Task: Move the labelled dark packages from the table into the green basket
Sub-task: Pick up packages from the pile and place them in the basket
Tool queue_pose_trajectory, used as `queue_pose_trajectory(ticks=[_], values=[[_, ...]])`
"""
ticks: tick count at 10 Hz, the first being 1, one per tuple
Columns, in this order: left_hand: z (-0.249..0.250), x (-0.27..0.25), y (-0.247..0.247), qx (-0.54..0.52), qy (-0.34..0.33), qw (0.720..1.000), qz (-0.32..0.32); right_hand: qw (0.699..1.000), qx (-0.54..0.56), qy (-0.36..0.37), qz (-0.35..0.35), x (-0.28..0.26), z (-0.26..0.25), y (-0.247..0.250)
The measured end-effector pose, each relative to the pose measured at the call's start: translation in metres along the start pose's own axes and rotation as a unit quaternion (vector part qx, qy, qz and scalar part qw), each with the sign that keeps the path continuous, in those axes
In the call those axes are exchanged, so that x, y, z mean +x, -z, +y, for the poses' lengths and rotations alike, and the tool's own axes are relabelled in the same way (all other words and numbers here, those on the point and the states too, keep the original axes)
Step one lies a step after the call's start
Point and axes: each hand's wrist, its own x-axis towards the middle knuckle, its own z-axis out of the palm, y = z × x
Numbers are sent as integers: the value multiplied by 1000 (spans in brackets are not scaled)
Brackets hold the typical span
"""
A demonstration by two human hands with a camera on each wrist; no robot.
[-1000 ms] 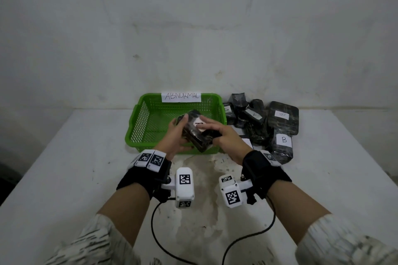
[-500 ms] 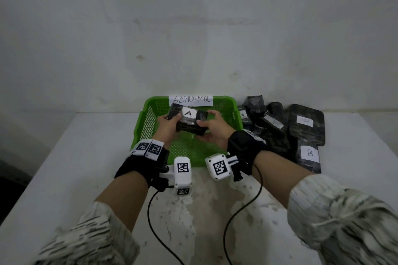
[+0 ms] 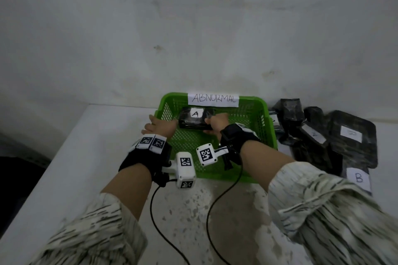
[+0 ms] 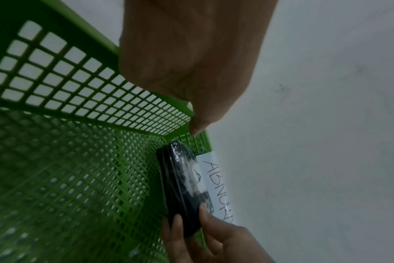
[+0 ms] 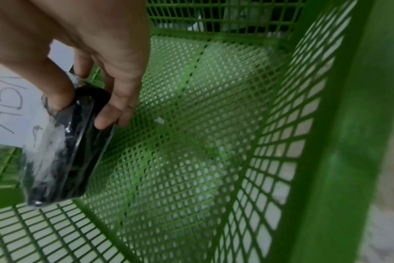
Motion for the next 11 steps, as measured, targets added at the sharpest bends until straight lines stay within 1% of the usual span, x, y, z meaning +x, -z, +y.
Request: queue_pose_trajectory(ticks=[1, 2, 3, 4, 5, 6, 7, 8, 9, 10, 11], values=[[-2, 3, 3, 13, -4, 1000, -12, 984, -171, 5, -44, -3, -8, -10], [-2, 2, 7, 13, -10, 1000, -13, 980, -191, -1, -52, 0, -7, -18], [-2, 3, 13, 12, -13, 999, -39, 965, -246, 11, -89, 1, -4, -23], [-4, 5, 19, -1, -15, 998, -67, 964, -249, 17, -89, -5, -6, -19], [-5, -12, 27, 48, -41, 995, -71, 950, -295, 71, -75, -12, -9, -3], [0, -45, 32, 113, -85, 988, -55, 890, -417, 185, 3, -22, -13, 28], [8, -79, 21, 166, -160, 970, -82, 832, -491, 251, 65, -37, -18, 67], [12, -108, -6, 220, -236, 937, -131, 822, -491, 255, 132, -53, -19, 110], [9, -144, -37, 278, -279, 904, -167, 833, -484, 200, 181, -67, -12, 153], [3, -172, -60, 321, -300, 866, -238, 826, -499, 149, 215, -77, 2, 190], [-1, -188, -73, 332, -310, 834, -312, 823, -498, 130, 241, -83, 16, 213]])
